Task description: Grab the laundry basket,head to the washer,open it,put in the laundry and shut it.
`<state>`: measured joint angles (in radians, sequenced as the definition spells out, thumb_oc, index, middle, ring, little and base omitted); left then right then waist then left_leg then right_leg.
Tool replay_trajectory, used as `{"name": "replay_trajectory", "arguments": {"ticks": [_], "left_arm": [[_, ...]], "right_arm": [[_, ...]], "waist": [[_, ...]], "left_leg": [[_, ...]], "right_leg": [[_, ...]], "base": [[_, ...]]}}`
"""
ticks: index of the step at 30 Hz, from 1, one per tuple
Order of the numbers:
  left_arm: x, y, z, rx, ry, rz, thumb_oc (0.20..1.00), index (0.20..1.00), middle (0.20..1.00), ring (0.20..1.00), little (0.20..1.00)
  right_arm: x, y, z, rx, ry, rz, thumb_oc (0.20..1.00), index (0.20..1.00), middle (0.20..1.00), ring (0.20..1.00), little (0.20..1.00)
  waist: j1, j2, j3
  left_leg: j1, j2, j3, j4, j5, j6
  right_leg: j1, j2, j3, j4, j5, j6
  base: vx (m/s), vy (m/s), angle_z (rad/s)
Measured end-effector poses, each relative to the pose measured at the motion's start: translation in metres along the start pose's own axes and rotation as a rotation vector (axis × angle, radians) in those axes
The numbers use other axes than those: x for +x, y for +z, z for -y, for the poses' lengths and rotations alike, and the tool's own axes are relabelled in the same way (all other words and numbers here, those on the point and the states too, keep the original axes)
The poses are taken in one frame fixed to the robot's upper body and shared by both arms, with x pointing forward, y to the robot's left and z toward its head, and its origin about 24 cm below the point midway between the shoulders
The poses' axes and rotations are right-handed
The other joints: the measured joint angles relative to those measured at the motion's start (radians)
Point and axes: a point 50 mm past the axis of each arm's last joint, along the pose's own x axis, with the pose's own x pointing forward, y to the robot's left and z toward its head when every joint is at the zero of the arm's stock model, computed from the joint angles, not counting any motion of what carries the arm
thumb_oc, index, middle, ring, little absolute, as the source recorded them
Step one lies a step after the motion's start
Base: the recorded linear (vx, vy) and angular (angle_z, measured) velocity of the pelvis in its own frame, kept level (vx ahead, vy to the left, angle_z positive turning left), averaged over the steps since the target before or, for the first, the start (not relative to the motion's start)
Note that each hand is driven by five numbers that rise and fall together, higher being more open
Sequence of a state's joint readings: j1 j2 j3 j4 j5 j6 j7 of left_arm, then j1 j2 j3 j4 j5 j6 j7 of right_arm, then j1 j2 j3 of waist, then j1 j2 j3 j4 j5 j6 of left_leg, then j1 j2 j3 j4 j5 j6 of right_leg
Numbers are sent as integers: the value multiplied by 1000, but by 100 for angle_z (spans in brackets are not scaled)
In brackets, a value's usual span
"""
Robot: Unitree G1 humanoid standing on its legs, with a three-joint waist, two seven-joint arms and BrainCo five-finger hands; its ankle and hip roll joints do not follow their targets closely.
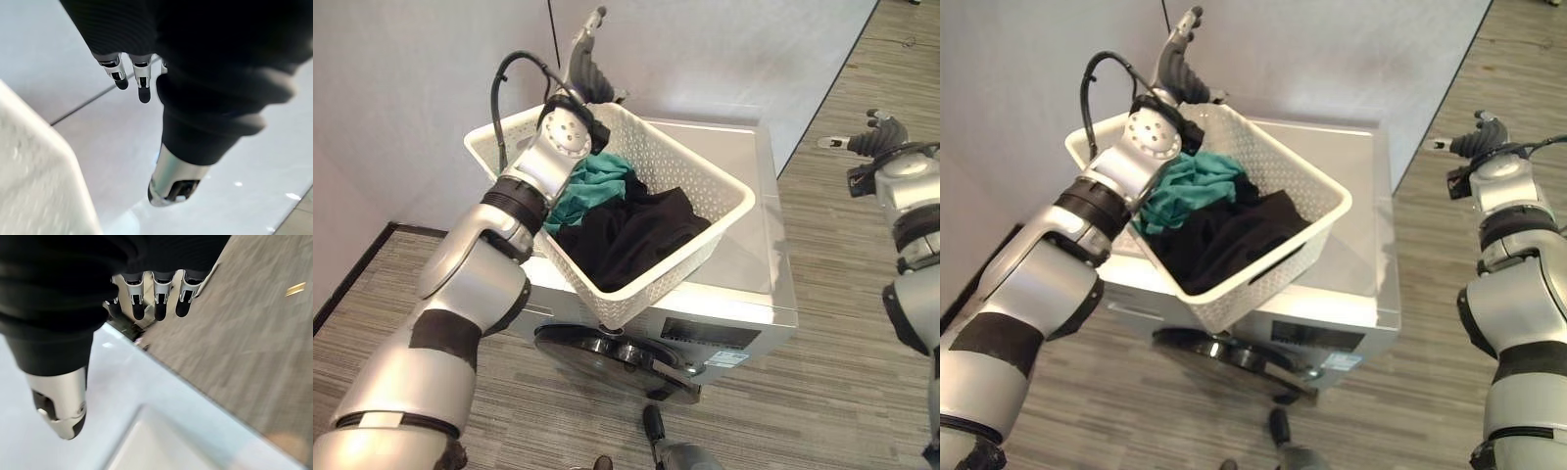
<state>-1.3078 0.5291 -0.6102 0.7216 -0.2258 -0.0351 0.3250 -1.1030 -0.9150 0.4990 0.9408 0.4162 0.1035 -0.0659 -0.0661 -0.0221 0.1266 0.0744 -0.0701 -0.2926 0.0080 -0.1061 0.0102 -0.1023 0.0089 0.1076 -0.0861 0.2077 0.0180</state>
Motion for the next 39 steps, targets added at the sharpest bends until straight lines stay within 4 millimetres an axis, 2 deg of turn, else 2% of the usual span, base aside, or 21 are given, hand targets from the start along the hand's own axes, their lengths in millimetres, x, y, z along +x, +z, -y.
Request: {"name": "replay_trajectory", "arguments": {"ticks": [2,5,8,10,12,14,15,16,17,20,24,26,28,29,30,33,34,36,37,38,39], "left_arm": [[-27,-7,-37,42,54,89,1000,1000,1000,1000,1000],[-76,-58,-97,190,172,-36,1000,1000,1000,1000,1000],[-108,-91,-120,226,247,-160,1000,1000,1000,1000,1000],[-157,-106,-144,191,370,-221,1000,1000,1000,1000,1000],[-183,-117,-153,183,442,-281,1000,1000,1000,1000,1000],[-233,-140,-170,210,543,-435,1000,1000,1000,1000,1000],[-252,-143,-176,215,582,-472,1000,1000,1000,1000,1000],[-283,-147,-178,216,640,-540,1000,1000,1000,1000,1000],[-314,-154,-174,215,661,-628,1000,1000,1000,1000,1000],[-360,-169,-144,143,609,-811,1000,1000,1000,1000,1000],[-384,-192,-75,-82,346,-992,1000,1000,1000,1000,1000],[-378,-200,-58,-113,270,-1012,1000,1000,1000,1000,1000],[-372,-203,-52,-123,232,-1010,1000,1000,1000,1000,1000],[-370,-204,-51,-127,208,-1005,1000,1000,1000,1000,1000],[-373,-206,-51,-128,208,-1021,1000,1000,1000,1000,1000],[-377,-208,-53,-128,213,-1043,1000,1000,1000,1000,1000],[-377,-209,-53,-129,213,-1045,1000,1000,1000,1000,1000],[-378,-209,-51,-132,211,-1050,1000,1000,1000,1000,1000],[-376,-209,-50,-135,210,-1046,1000,1000,1000,1000,1000],[-371,-209,-51,-135,208,-1032,1000,1000,1000,1000,1000],[-370,-209,-50,-135,205,-1030,1000,1000,1000,1000,1000]], "right_arm": [[-25,-11,8,2,23,117,1000,1000,1000,1000,1000],[-73,-69,43,-56,-68,63,1000,1000,1000,1000,1000],[-99,-107,65,-103,-131,-53,1000,1000,1000,1000,1000],[-131,-132,80,-72,-203,-92,1000,1000,1000,1000,1000],[-147,-151,82,-82,-220,-160,1000,1000,1000,1000,1000],[-179,-188,75,-69,-219,-294,1000,1000,1000,1000,1000],[-189,-193,71,-54,-230,-305,1000,1000,1000,1000,1000],[-205,-201,64,-30,-239,-328,1000,1000,1000,1000,1000],[-219,-209,56,-26,-219,-365,1000,1000,1000,1000,1000],[-238,-225,37,-14,-143,-445,1000,1000,1000,1000,1000],[-243,-236,-2,72,17,-488,1000,1000,1000,1000,1000],[-239,-234,-11,101,47,-472,1000,1000,1000,1000,1000],[-238,-234,-17,124,59,-469,1000,1000,1000,1000,1000],[-240,-235,-19,134,61,-475,1000,1000,1000,1000,1000],[-240,-237,-17,131,58,-482,1000,1000,1000,1000,1000],[-240,-244,-17,135,52,-516,1000,1000,1000,1000,1000],[-240,-245,-17,134,51,-524,1000,1000,1000,1000,1000],[-243,-247,-15,128,59,-540,1000,1000,1000,1000,1000],[-246,-251,-16,125,72,-567,1000,1000,1000,1000,1000],[-251,-255,-15,100,85,-591,1000,1000,1000,1000,1000],[-251,-255,-12,77,92,-597,1000,1000,1000,1000,1000]], "waist": [[5,5,3],[19,11,6],[28,8,8],[22,5,10],[22,2,11],[23,-2,11],[22,-2,11],[22,1,12],[22,5,10],[32,1,10],[52,-36,24],[46,-60,37],[28,-103,52],[16,-121,54],[12,-119,54],[-6,-95,56],[-9,-81,56],[-48,-20,37],[-57,0,24],[-61,0,21],[-60,4,18]], "left_leg": [[12,10,-2,-15,3,-6],[43,22,-8,-31,2,-5],[52,23,-9,-36,-2,-6],[50,25,-21,-40,-3,-5],[61,31,-22,-48,-2,-5],[69,39,-25,-46,-3,-2],[67,40,-26,-47,-3,-2],[66,42,-26,-47,-4,-4],[69,44,-26,-49,-6,-5],[66,41,-26,-44,-7,-6],[0,22,-30,24,-20,-23],[-45,22,-21,54,-30,-29],[-74,44,55,140,-71,-21],[-94,94,78,245,-85,-44],[-80,161,81,313,-95,-66],[20,270,19,321,-98,-121],[36,271,1,317,-104,-137],[73,292,-27,228,-97,-143],[85,289,-18,179,-142,-151],[97,250,-16,137,-190,-149],[101,226,0,106,-225,-124]], "right_leg": [[4,7,-4,0,-4,-5],[32,15,-10,0,-19,-13],[41,15,-11,-1,-35,-11],[39,15,-13,-1,-43,-8],[45,19,-13,-1,-42,-12],[56,26,-16,-1,-50,-15],[53,28,-16,-1,-50,-16],[52,30,-16,-1,-50,-16],[53,31,-15,-1,-52,-15],[55,29,-17,-1,-59,-13],[31,14,-39,-1,-50,-7],[14,5,-63,-1,-42,-20],[3,-17,-81,-1,-28,-52],[-8,-22,-86,-2,-27,-53],[-9,-11,-79,0,-25,-48],[-44,-7,-31,25,-23,-37],[-54,-7,-24,33,-19,-26],[-85,-11,-23,43,-4,11],[-108,-22,-11,46,9,36],[-127,-63,19,44,41,75],[-145,-87,29,45,30,103]], "base": [[-12,-47,7],[38,-45,8],[12,-60,4],[10,-71,5],[-15,-58,0],[-43,-97,4],[-37,-114,3],[-52,-93,-1],[-90,-96,-2],[-244,-84,7],[-294,24,20],[-276,93,34],[-240,196,36],[-178,237,12],[-169,251,-1],[-170,308,-26],[-234,315,-31],[-241,272,-1],[-285,323,5],[-386,431,-8],[-274,300,-12]]}}
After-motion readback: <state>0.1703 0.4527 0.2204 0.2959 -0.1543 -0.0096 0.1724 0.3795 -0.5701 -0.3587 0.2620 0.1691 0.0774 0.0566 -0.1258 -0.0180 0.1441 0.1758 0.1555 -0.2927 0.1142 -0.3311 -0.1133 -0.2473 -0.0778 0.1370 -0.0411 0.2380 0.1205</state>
